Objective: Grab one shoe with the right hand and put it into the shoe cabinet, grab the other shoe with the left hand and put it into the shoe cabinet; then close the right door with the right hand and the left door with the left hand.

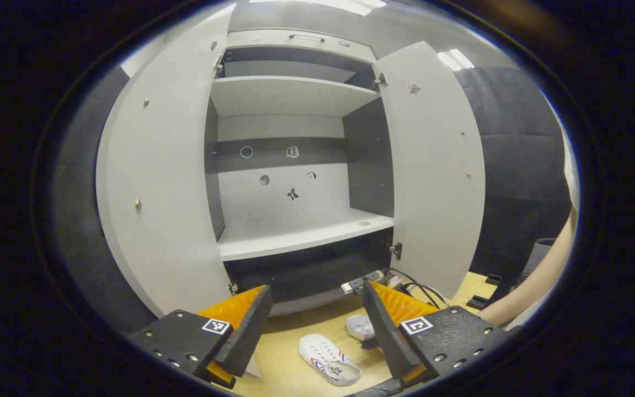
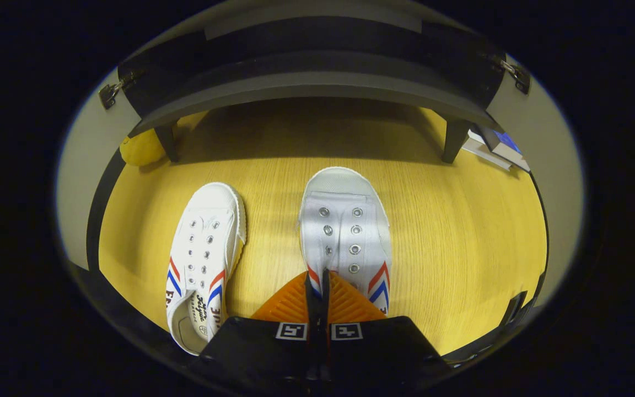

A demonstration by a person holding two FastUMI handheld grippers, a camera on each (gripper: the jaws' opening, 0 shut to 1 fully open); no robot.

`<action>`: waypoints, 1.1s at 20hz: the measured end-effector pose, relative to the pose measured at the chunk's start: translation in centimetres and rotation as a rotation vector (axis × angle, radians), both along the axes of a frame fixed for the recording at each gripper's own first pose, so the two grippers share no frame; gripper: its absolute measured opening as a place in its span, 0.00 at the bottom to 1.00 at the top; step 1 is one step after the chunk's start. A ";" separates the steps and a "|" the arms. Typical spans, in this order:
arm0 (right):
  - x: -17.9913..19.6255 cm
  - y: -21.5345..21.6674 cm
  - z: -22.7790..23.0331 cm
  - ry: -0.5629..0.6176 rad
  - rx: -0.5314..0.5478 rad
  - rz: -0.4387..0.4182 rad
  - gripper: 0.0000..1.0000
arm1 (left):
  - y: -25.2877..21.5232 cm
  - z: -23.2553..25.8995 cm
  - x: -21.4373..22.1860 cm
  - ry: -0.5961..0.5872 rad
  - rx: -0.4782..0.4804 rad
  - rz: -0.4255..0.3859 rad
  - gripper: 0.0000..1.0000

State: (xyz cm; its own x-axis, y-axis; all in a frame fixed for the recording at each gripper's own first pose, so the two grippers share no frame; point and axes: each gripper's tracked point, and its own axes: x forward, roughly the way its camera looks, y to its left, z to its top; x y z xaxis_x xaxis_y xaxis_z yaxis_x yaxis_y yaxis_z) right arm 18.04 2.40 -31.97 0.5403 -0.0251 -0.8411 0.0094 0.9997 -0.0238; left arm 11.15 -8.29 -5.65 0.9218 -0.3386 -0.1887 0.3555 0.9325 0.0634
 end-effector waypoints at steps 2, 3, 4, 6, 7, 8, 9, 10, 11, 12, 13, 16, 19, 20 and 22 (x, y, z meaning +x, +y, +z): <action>-0.7 0.0 1.4 -0.022 0.039 0.029 0.02 | 0.1 -0.1 0.1 0.005 0.006 0.029 0.97; -1.0 -0.6 2.9 -0.039 0.054 0.041 0.02 | 0.0 -0.1 0.2 0.009 0.010 0.036 0.98; -1.4 -0.9 4.3 -0.061 0.054 0.057 0.02 | 0.1 -0.3 0.2 0.014 0.016 0.045 0.94; -2.5 -1.3 6.6 -0.113 0.046 0.090 0.05 | 0.3 -0.5 0.6 0.022 0.029 0.070 0.98; -3.1 -1.3 7.7 -0.138 0.053 0.104 0.02 | 0.4 -0.6 0.7 0.026 0.032 0.079 0.98; -3.5 -1.3 9.0 -0.160 0.065 0.112 0.02 | 0.5 -0.7 0.6 0.029 0.034 0.088 0.98; -4.1 -1.4 10.6 -0.183 0.078 0.118 0.02 | 0.5 -0.7 0.7 0.028 0.037 0.094 0.98; -4.5 -1.4 11.9 -0.205 0.085 0.128 0.01 | 0.4 -0.7 0.8 0.026 0.040 0.097 0.98; -5.0 -1.5 13.1 -0.227 0.086 0.141 0.01 | 0.2 -0.6 0.9 0.023 0.044 0.098 0.98; -5.2 -1.5 14.5 -0.253 0.084 0.154 0.01 | 0.1 -0.5 0.9 0.021 0.047 0.098 0.98; -5.3 -1.3 15.6 -0.286 0.085 0.164 0.02 | -0.1 -0.5 1.0 0.016 0.052 0.101 0.98; -5.2 -1.3 20.3 -0.396 0.094 0.175 0.02 | -0.4 0.5 1.1 -0.026 0.081 0.102 0.94; -3.9 -1.5 25.2 -0.499 0.099 0.183 0.02 | -0.9 0.6 1.0 -0.026 0.068 0.089 0.96; -3.2 -1.3 27.0 -0.529 0.108 0.188 0.02 | -1.3 0.7 1.1 -0.020 0.046 0.082 0.94; -1.9 -0.9 29.8 -0.592 0.134 0.190 0.02 | -1.4 0.9 1.1 -0.014 0.016 0.093 0.94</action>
State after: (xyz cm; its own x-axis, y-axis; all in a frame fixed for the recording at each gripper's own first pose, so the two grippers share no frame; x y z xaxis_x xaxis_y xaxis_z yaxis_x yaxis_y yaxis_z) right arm 16.11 1.47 -2.19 0.8993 0.2021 -0.3878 -0.1957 0.9790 0.0565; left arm 12.23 -9.69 -4.75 0.9518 -0.2484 -0.1797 0.2662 0.9604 0.0827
